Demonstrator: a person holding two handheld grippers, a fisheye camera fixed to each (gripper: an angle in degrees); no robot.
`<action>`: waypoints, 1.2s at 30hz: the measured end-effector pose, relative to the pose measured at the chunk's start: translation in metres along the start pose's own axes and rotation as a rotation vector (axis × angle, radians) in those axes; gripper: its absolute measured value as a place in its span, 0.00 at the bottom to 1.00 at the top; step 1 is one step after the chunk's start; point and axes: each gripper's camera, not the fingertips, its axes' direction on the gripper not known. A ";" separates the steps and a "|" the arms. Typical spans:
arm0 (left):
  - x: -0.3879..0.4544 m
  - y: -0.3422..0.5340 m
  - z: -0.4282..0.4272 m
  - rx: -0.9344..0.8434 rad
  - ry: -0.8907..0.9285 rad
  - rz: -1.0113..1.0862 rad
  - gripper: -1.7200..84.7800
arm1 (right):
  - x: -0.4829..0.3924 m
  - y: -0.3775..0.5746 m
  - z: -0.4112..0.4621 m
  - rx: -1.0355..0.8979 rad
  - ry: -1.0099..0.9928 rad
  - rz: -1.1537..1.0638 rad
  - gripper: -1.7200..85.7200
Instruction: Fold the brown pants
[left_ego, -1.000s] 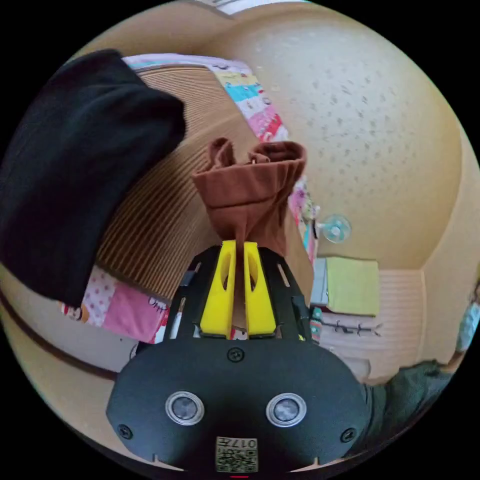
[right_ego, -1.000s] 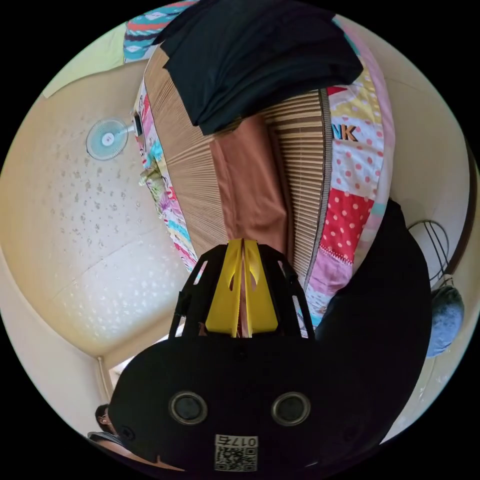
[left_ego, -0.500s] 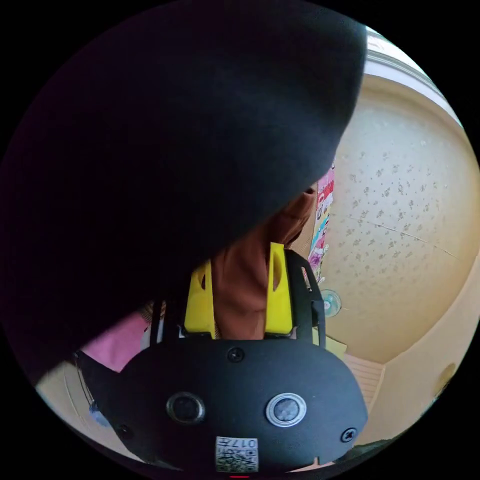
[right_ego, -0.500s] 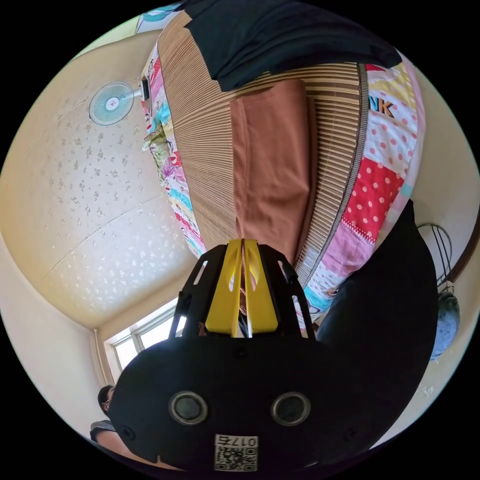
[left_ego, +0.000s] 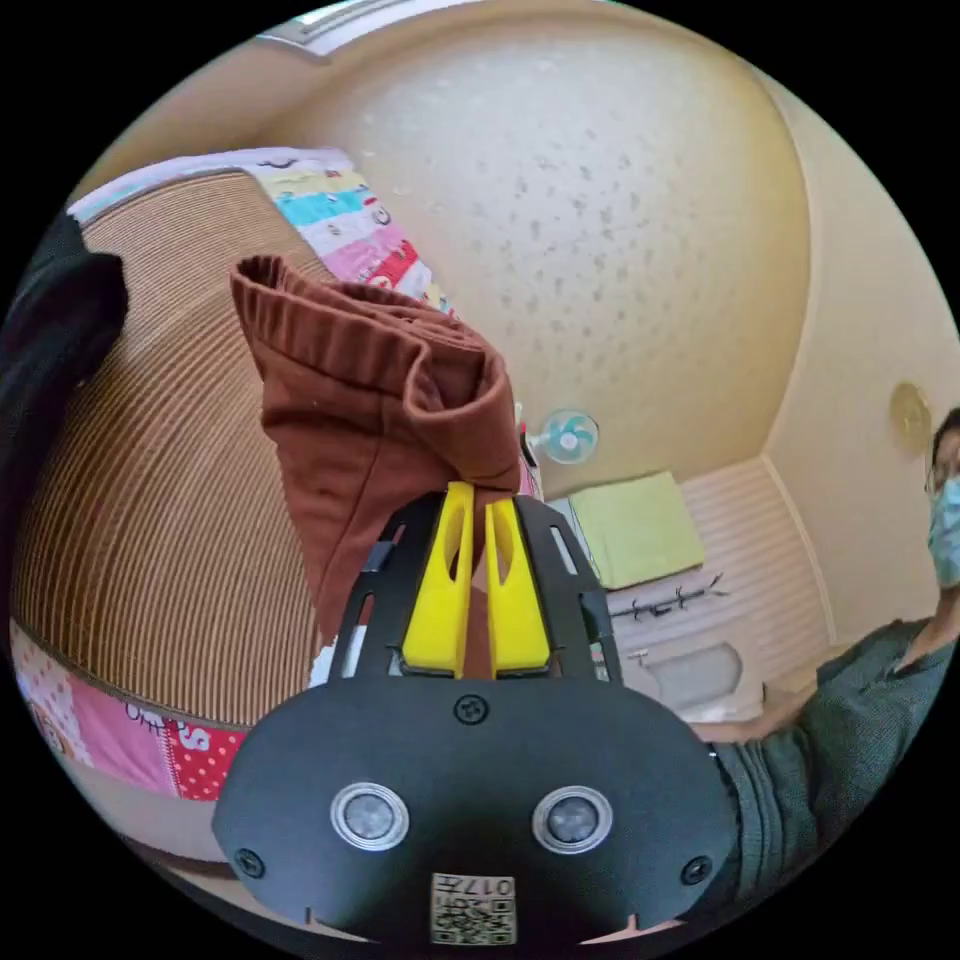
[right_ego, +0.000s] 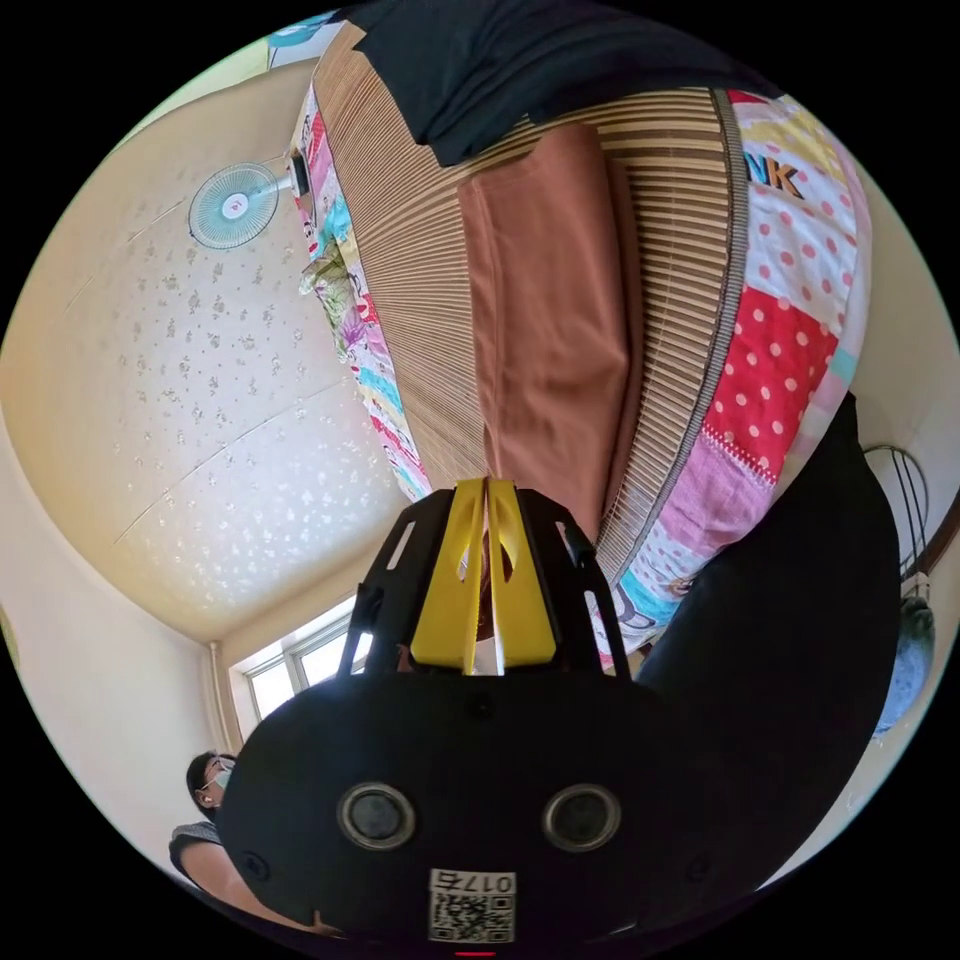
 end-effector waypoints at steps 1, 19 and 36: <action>0.023 0.010 0.037 -0.102 0.028 0.086 0.03 | 0.001 -0.004 0.001 -0.005 -0.007 -0.005 0.02; -0.091 0.103 0.268 -0.949 -0.542 0.092 0.10 | -0.038 -0.083 0.115 -0.462 0.492 -0.356 0.16; -0.228 0.079 0.197 -0.447 -0.244 -0.355 0.22 | -0.054 -0.102 0.177 -0.861 0.827 -0.512 0.05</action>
